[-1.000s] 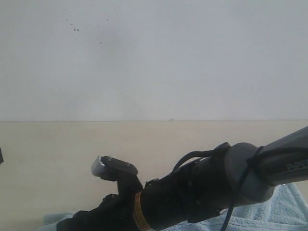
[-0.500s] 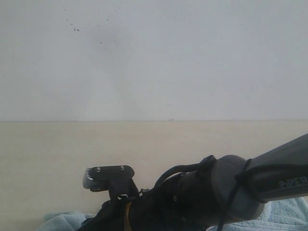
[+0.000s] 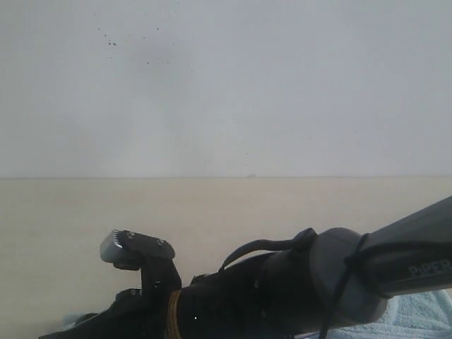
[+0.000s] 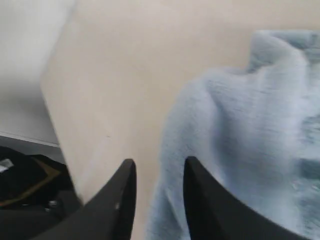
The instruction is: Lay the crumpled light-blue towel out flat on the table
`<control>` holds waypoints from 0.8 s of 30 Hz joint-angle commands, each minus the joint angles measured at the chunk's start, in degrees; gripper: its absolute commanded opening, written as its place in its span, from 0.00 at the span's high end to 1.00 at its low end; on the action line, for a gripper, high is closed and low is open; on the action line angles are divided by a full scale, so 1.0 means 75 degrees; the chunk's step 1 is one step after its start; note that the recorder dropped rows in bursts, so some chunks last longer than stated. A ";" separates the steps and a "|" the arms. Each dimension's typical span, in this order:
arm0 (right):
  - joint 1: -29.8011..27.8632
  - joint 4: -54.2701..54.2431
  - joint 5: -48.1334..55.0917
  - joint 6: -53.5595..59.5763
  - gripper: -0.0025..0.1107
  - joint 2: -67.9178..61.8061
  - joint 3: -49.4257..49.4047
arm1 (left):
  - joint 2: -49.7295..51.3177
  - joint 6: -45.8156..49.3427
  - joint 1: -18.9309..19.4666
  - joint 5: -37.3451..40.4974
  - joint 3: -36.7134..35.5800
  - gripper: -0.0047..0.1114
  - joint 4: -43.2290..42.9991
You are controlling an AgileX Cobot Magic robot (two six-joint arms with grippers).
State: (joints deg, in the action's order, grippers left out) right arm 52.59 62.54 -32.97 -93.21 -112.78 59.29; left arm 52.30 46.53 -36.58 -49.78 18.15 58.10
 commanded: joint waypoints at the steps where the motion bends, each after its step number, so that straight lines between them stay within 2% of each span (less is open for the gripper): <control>1: -0.0004 -0.0414 -0.0571 0.0229 0.71 0.0019 0.0041 | 0.0013 -0.0092 0.0004 0.0084 -0.0017 0.92 -0.0092; 5: -0.0004 -0.0101 -0.0485 0.0229 0.70 0.0019 0.0041 | 0.0013 -0.0092 0.0004 0.0084 -0.0017 0.92 -0.0092; 8: -0.0004 -0.0034 0.0157 0.0264 0.70 0.0036 0.0041 | 0.0013 -0.0092 0.0004 0.0116 -0.0017 0.92 -0.0092; 10: -0.0004 -0.0116 0.1111 0.0323 0.70 0.0036 0.0041 | 0.0013 -0.0092 0.0004 0.0262 -0.0017 0.92 -0.0092; 13: -0.0004 -0.0296 0.3271 0.0240 0.70 0.0020 0.0041 | 0.0013 -0.0092 0.0004 0.0700 -0.0017 0.92 -0.0133; 15: -0.0004 -0.0316 0.4100 -0.0134 0.71 0.0020 0.0041 | 0.0013 -0.0092 0.0004 0.0910 -0.0017 0.92 -0.0327; 18: -0.0004 -0.0302 0.3565 -0.0140 0.73 0.0020 0.0041 | 0.0013 -0.0092 0.0004 0.0932 -0.0017 0.92 -0.0895; 20: -0.0004 -0.0302 0.2878 -0.0122 0.80 0.0005 0.0041 | 0.0013 -0.0092 0.0004 0.0991 -0.0017 0.92 -0.1125; 23: -0.0004 -0.0286 0.1757 -0.0092 0.98 -0.0176 0.0124 | 0.0013 -0.0171 0.0004 0.1069 -0.0017 0.92 -0.1141; 24: -0.0004 -0.0303 0.1415 -0.0108 0.98 -0.0287 0.0200 | 0.0013 -0.0198 0.0004 0.1069 -0.0017 0.92 -0.1141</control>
State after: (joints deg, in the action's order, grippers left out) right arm 52.59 60.05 -15.58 -93.91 -113.52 59.70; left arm 52.30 46.10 -36.58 -42.40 18.15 50.53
